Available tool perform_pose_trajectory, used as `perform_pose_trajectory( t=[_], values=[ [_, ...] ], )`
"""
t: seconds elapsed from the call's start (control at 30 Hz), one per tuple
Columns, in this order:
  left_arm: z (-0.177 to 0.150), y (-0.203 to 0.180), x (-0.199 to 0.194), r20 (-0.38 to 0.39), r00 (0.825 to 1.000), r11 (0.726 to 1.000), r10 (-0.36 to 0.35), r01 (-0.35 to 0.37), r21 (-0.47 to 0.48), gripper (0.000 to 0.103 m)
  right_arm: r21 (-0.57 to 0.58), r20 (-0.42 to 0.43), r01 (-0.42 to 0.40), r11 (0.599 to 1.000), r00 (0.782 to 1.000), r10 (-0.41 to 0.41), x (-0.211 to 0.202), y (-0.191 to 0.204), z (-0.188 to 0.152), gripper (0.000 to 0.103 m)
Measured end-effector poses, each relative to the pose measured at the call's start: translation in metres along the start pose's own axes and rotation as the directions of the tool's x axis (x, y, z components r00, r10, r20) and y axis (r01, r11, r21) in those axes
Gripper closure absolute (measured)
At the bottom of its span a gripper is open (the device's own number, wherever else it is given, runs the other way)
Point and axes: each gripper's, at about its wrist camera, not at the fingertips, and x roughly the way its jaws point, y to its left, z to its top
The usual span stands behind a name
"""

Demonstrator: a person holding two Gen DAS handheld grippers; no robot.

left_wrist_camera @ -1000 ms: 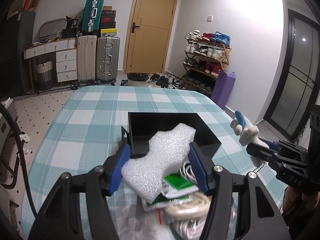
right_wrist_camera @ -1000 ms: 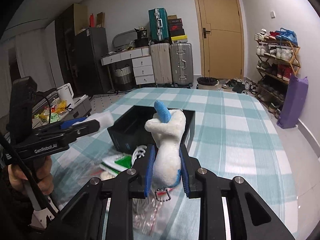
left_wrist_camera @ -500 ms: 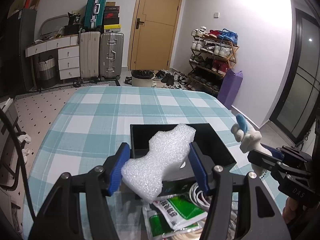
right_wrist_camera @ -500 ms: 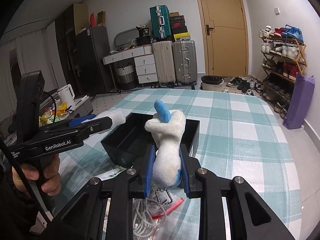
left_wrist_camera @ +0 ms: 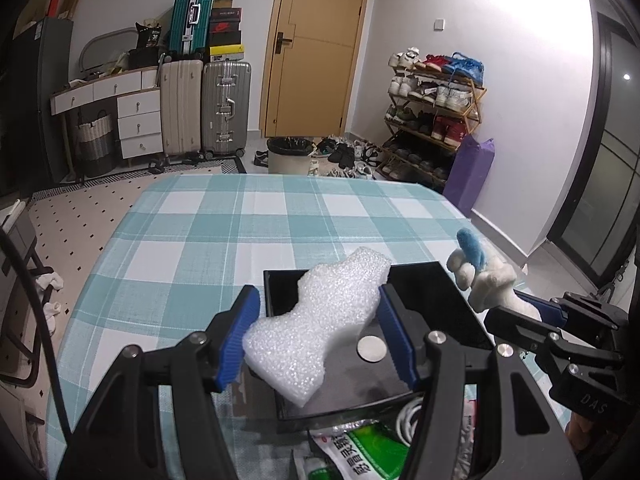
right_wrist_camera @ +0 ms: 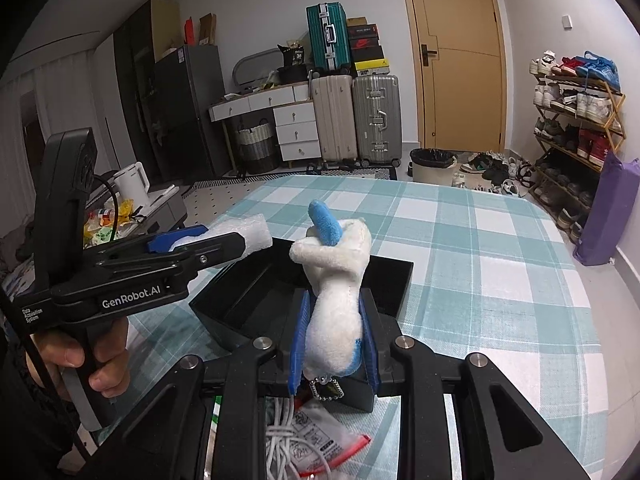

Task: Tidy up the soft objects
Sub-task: 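Carry the foam piece and plush toy over the black box with both grippers, then open both grippers to drop the foam and plush toy into the box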

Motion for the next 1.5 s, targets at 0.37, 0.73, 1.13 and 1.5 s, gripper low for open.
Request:
perform_pose_trajectory(
  t=[0.37,0.73,1.13,1.5],
  values=[
    [-0.005,-0.003,0.021,-0.039,0.999,1.0,0.002,-0.001,0.019,0.043,0.008,-0.052,0.031,0.999,0.998,-0.03,0.03,-0.007,-0.004,0.079],
    [-0.01,-0.015,0.041,-0.087,0.996,0.998,-0.003,0.009,0.066,0.04,-0.009,-0.074,0.038,0.999,0.996,-0.039,0.046,-0.007,-0.005,0.079],
    [-0.011,-0.016,0.016,-0.025,1.0,0.997,0.015,-0.013,0.077,0.0,-0.043,0.009,0.065,0.997,0.998,-0.065,0.014,-0.007,-0.01,0.011],
    [-0.025,-0.007,-0.022,-0.013,0.998,0.994,0.053,-0.052,0.101,0.0,-0.041,0.057,0.026,0.999,0.998,-0.023,-0.028,0.002,-0.019,0.0]
  ],
)
